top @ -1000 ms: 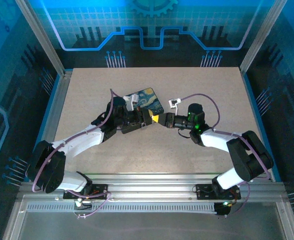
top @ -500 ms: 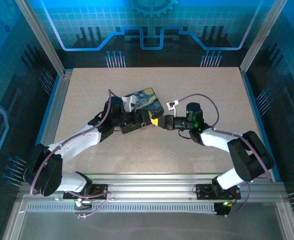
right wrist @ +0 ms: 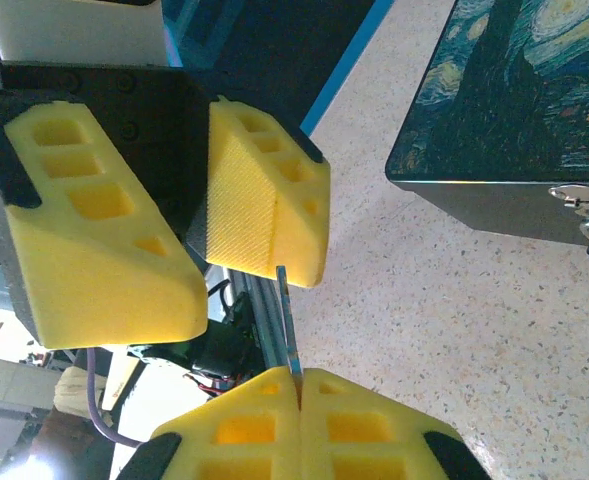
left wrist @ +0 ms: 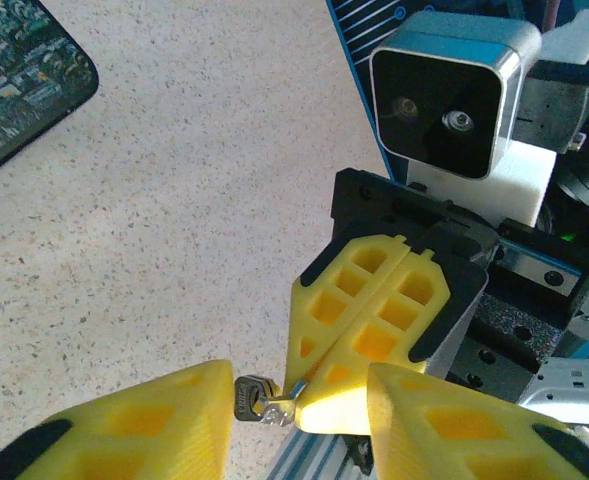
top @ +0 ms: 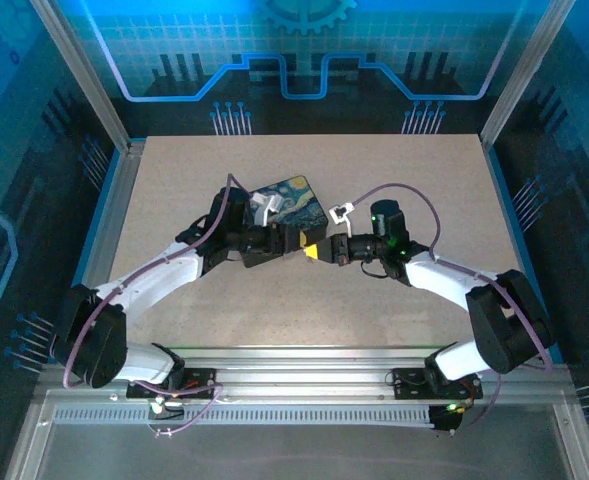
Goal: Unlock the padlock with the key
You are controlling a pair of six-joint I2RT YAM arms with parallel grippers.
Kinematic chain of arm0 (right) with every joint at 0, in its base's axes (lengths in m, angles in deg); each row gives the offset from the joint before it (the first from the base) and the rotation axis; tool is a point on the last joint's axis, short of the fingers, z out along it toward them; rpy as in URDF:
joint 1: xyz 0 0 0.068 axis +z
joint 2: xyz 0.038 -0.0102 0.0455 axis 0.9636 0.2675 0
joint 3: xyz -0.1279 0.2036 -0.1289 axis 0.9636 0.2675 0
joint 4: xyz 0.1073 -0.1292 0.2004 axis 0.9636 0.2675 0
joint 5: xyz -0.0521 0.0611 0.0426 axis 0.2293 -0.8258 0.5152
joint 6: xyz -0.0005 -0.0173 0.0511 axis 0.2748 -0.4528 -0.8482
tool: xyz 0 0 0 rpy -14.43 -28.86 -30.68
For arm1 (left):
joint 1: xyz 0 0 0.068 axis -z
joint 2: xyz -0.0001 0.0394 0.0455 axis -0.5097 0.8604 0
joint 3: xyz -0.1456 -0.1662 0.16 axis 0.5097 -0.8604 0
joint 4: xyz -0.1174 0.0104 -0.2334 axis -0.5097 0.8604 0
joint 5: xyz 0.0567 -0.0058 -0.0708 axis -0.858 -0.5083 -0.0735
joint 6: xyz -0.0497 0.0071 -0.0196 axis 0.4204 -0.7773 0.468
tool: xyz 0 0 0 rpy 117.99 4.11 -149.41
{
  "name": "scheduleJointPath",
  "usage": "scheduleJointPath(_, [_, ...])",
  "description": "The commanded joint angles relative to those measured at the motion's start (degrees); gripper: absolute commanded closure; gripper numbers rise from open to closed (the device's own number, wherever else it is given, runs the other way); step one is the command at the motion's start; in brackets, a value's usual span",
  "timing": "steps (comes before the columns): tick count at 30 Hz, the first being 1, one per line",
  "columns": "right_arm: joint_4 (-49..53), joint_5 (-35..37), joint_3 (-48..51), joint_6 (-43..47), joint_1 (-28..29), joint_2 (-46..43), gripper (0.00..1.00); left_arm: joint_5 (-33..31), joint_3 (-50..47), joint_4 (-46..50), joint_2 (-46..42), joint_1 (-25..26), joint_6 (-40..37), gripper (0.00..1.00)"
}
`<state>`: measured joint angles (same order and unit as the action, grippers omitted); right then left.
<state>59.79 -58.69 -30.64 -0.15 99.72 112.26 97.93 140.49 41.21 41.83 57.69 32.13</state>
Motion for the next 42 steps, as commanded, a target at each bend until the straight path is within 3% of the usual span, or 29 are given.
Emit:
scheduleJointPath(1, [1.47,-1.65,-1.98,1.77,0.94,-0.30,1.00,2.82,1.98,1.28,0.24,-0.28,-2.50,0.64])
scheduleJointPath(10, [-1.24,-2.21,-2.34,-0.25,0.96,1.03,1.00,4.74,1.48,2.49,-0.38,-0.16,-4.63,0.70])
scheduleJointPath(16, [-0.88,-2.64,-3.15,-0.54,1.02,1.55,1.00,5.12,1.01,1.56,-0.38,-0.18,-4.46,0.87])
scheduleJointPath(18, [-1.48,-2.63,-3.21,-1.07,1.05,1.60,1.00,5.56,0.95,1.37,-0.38,-0.16,-4.50,0.99])
scheduleJointPath(22, [-2.18,-2.70,-3.21,-1.35,1.05,1.73,1.00,5.32,0.14,-0.30,-0.60,-0.18,-3.42,1.00])
scheduleJointPath(27, [-11.81,-0.69,0.85,-6.78,0.03,0.24,0.69,3.82,-1.97,-4.34,-0.99,-0.15,-0.69,1.00])
scheduleJointPath(30, [-17.80,1.32,3.29,-10.42,-0.31,-0.94,0.62,4.14,-3.55,-8.95,-1.33,-0.16,2.28,1.00])
scheduleJointPath(42, [-22.14,1.72,4.12,-14.02,-0.23,-1.07,0.78,6.23,-4.69,-16.09,-0.65,-0.69,7.32,1.00])
